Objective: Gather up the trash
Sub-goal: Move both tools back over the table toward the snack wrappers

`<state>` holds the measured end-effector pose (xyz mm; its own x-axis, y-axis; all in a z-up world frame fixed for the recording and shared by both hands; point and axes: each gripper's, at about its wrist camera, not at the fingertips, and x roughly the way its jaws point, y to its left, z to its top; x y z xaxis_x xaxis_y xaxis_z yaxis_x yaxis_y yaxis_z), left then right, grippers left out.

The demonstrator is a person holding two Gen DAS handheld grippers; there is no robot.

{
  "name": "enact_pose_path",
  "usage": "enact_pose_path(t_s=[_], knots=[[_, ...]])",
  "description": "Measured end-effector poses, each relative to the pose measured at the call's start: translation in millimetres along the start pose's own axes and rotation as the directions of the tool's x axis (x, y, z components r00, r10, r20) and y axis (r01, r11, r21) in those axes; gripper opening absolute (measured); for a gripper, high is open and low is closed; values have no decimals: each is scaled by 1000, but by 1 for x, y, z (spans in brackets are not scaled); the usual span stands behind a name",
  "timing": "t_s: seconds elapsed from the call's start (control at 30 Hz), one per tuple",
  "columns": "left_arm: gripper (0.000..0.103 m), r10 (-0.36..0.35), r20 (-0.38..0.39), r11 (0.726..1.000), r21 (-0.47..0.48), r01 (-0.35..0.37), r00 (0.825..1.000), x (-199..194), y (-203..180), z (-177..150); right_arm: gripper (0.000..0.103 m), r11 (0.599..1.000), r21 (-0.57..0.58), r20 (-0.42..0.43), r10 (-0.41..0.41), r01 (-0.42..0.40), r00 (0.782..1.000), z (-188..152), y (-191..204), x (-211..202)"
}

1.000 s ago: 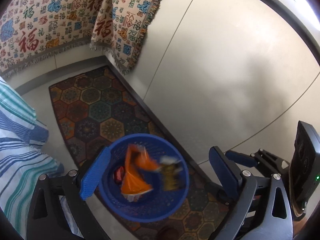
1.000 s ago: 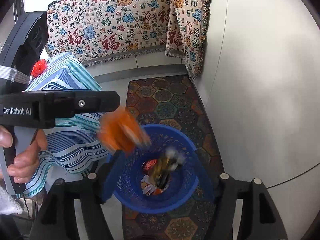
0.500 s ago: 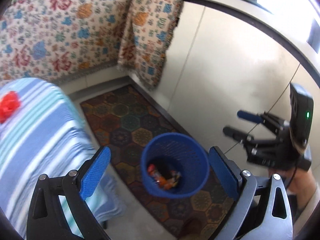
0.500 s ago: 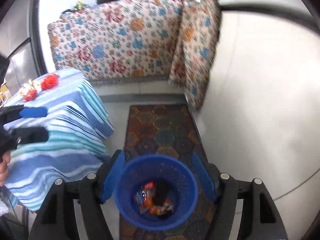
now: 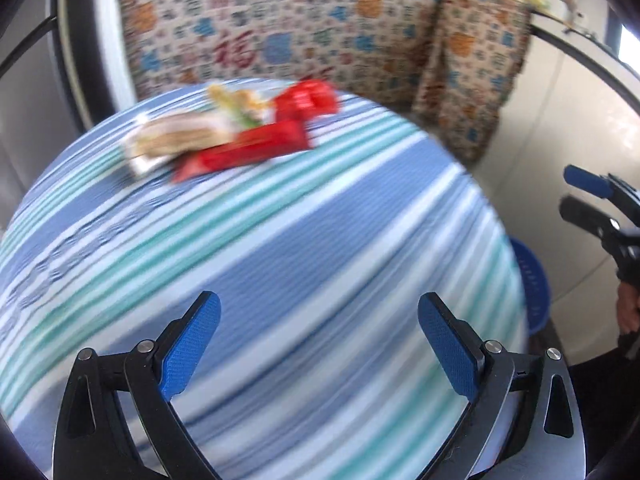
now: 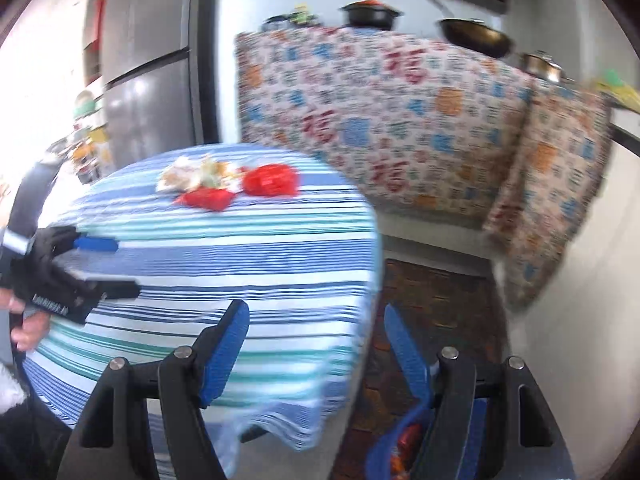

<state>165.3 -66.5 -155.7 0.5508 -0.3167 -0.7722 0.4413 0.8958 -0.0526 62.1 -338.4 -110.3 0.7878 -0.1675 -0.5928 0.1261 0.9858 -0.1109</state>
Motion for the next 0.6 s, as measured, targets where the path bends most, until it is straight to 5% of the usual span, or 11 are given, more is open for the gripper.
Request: enact_pose_path(t_s=[0.27, 0.4, 0.6], knots=[[99, 133, -23, 990, -54, -134, 991, 18, 100, 3, 72, 987, -102, -85, 118, -126, 989, 26, 78, 74], [99, 95, -24, 980, -172, -98, 995, 22, 130, -2, 72, 981, -120, -79, 140, -149, 987, 60, 91, 100], [99, 86, 7, 984, -159, -84, 996, 19, 127, 7, 72, 965, -178, -94, 180, -194, 979, 119, 136, 153]])
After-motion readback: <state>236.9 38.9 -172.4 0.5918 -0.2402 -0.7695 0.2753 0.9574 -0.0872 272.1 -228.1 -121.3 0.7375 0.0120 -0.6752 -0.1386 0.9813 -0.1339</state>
